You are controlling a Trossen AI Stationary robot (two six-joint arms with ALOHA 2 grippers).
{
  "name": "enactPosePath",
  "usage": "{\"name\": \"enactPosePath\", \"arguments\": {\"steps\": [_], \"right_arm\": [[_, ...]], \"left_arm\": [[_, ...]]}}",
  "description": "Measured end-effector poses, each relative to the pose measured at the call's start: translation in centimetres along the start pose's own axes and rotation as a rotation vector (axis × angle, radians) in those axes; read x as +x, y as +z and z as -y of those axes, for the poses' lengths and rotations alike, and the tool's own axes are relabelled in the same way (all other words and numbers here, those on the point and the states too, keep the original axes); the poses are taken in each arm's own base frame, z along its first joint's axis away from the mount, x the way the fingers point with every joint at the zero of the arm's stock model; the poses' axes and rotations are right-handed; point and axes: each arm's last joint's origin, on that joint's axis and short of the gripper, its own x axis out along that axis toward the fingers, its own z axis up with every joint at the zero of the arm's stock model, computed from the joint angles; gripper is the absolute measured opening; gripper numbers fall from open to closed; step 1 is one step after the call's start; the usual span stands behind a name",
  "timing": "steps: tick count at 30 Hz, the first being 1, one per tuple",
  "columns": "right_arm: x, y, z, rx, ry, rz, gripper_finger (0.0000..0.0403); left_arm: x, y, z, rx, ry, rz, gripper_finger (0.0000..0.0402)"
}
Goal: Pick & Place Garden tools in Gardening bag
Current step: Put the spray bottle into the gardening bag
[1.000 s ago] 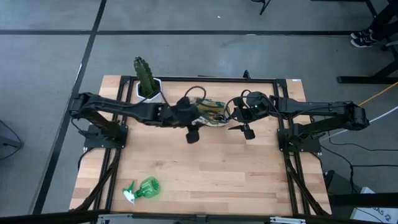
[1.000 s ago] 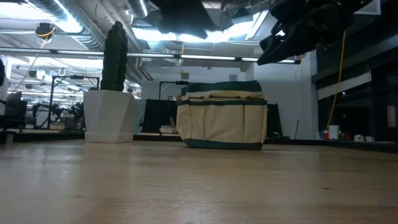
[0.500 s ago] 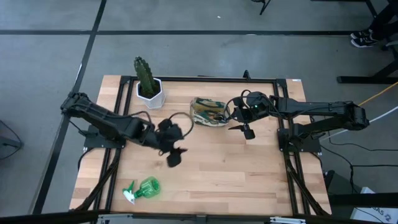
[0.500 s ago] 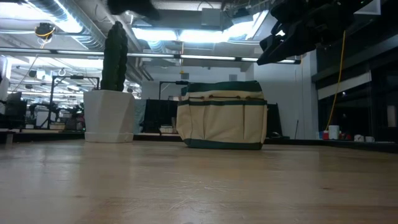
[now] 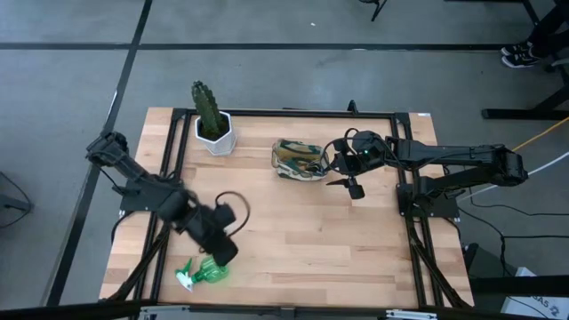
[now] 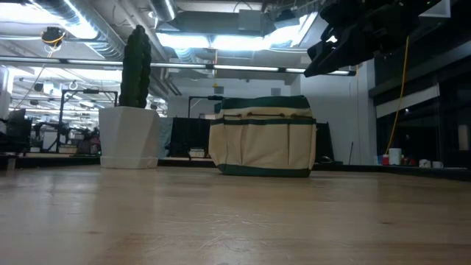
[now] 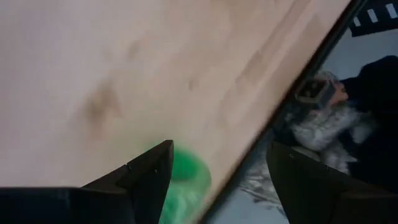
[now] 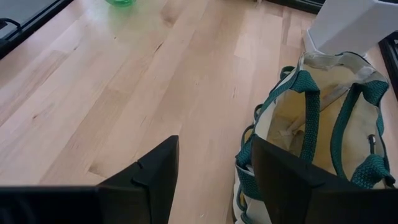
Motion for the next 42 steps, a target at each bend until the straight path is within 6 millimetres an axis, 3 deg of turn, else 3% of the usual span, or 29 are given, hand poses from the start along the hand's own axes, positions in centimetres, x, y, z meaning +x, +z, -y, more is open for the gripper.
{"name": "enactPosePath", "arguments": {"steps": [10,17,31,42], "right_arm": [[0.0,0.0,0.0,0.000,0.000,0.000,0.0202],[0.0,0.0,0.0,0.000,0.000,0.000,0.0202],[0.0,0.0,0.0,0.000,0.000,0.000,0.0202],[0.0,0.0,0.0,0.000,0.000,0.000,0.0202]], "left_arm": [[-0.7,-7.3,0.8,-0.330,0.002,-0.130,0.0253],[0.7,-11.3,0.9,-0.326,0.082,-0.169,0.0253],[7.7,-14.7,0.6,0.008,0.325,-0.191,0.0253],[10.8,-15.2,-0.2,0.175,0.433,-0.105,0.0237]]}}
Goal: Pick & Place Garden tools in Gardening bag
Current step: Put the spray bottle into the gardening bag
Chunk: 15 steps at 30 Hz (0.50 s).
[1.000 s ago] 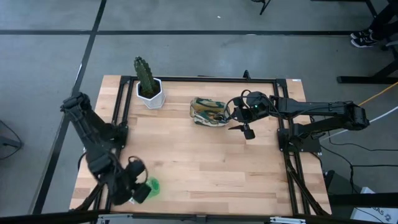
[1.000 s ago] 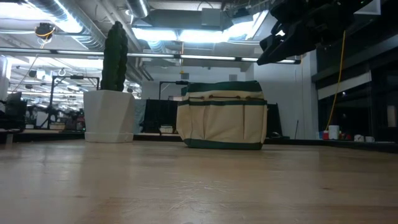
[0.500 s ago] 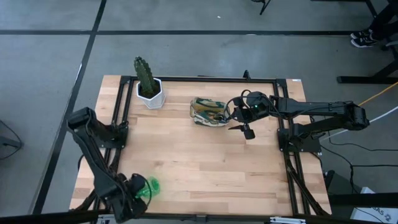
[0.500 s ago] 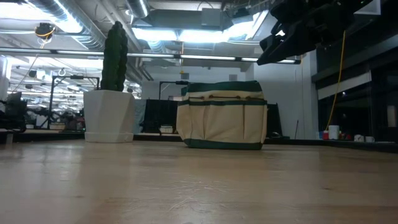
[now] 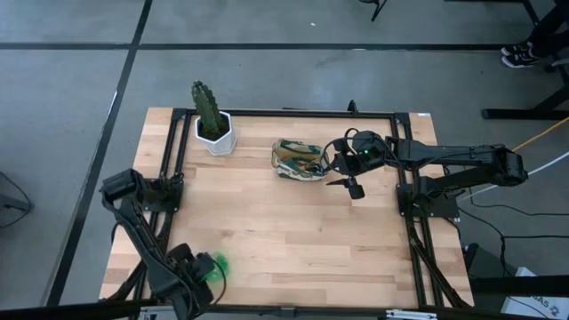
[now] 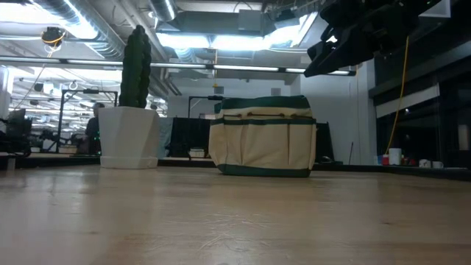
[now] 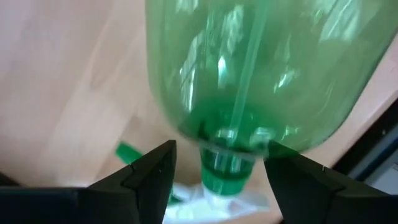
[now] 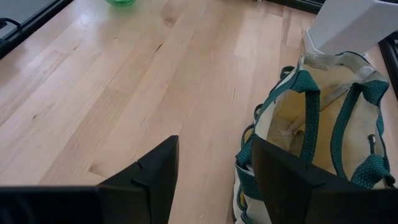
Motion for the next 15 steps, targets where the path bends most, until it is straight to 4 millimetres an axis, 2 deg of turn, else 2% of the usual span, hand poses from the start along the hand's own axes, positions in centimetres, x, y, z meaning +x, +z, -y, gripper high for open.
{"name": "enactPosePath", "arguments": {"steps": [11,15], "right_arm": [[0.0,0.0,0.0,0.000,0.000,0.000,0.0202],[0.0,0.0,0.0,0.000,0.000,0.000,0.0202]], "left_arm": [[1.3,0.1,0.3,0.046,0.038,0.071,0.0236],[2.3,0.1,0.5,0.048,0.072,0.092,0.0236]]}}
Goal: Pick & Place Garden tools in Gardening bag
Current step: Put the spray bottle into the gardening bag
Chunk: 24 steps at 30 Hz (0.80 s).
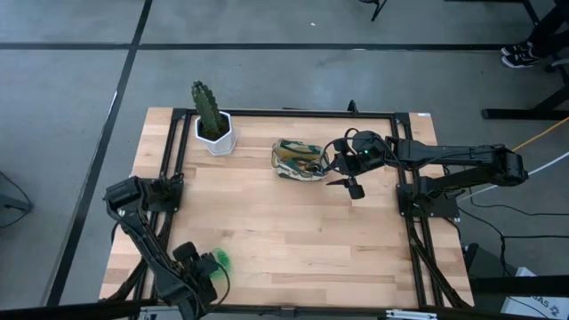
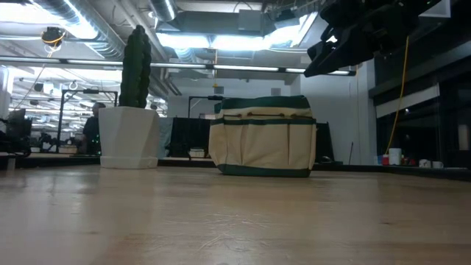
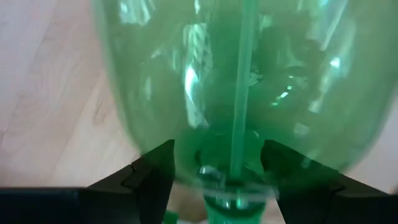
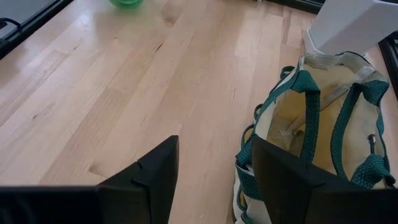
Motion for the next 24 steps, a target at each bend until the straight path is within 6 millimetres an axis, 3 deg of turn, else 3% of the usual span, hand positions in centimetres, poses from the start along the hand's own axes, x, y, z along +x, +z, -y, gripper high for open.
{"name": "enactPosePath", "arguments": {"steps": [10,18,24], "right_arm": [[0.0,0.0,0.0,0.000,0.000,0.000,0.0202],[0.0,0.0,0.0,0.000,0.000,0.000,0.0202],[0.0,0.0,0.0,0.000,0.000,-0.001,0.0202]], "left_arm": [[1.8,0.1,0.5,-0.006,0.056,0.011,0.0231],[1.9,0.2,0.6,-0.036,0.051,0.047,0.0150],[2.2,0.7,0.4,-0.082,0.060,0.210,0.0148]]}}
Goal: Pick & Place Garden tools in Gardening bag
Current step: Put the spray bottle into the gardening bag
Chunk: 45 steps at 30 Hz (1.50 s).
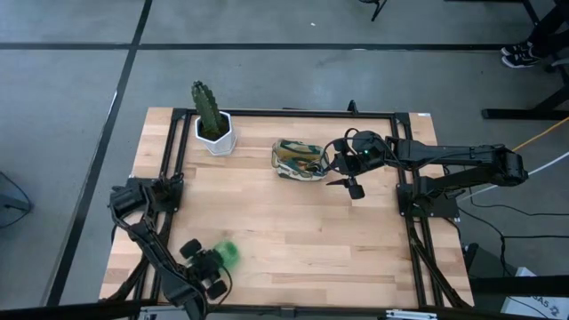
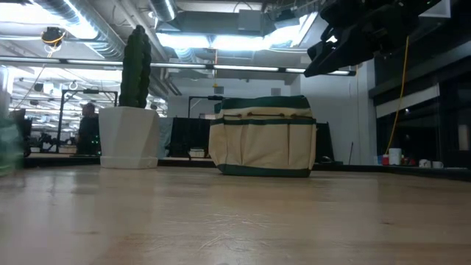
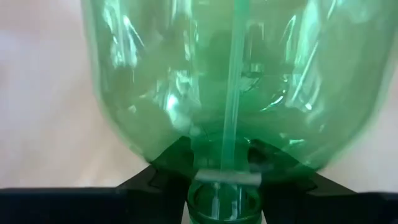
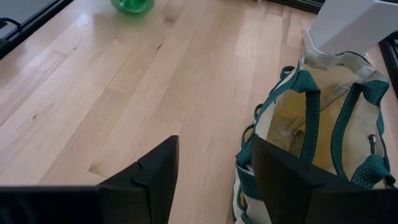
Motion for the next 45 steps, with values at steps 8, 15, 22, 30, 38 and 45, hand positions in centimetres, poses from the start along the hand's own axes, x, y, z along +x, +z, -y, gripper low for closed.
{"name": "enactPosePath", "arguments": {"steps": [8,15,22,30,38,45], "right_arm": [[0.0,0.0,0.0,0.000,0.000,0.000,0.0202],[0.0,0.0,0.0,0.000,-0.001,0.000,0.0202],[0.0,0.0,0.0,0.000,0.000,0.000,0.0202],[0.0,0.0,0.0,0.000,0.000,0.000,0.0202],[0.0,0.0,0.0,0.000,0.000,0.000,0.0202],[0.0,0.0,0.0,0.000,0.000,0.001,0.0202]], "left_arm": [[0.3,1.8,-0.3,-0.047,0.011,0.293,0.0148],[0.9,3.8,-0.4,-0.021,0.047,0.419,0.0148],[1.5,6.3,-0.8,-0.027,0.105,0.550,0.0148],[-0.1,10.6,-2.7,-0.012,0.174,0.675,0.0148],[-1.7,16.0,-5.8,0.043,0.276,0.664,0.0148],[-1.8,20.4,-8.2,0.133,0.388,0.627,0.0148]]}}
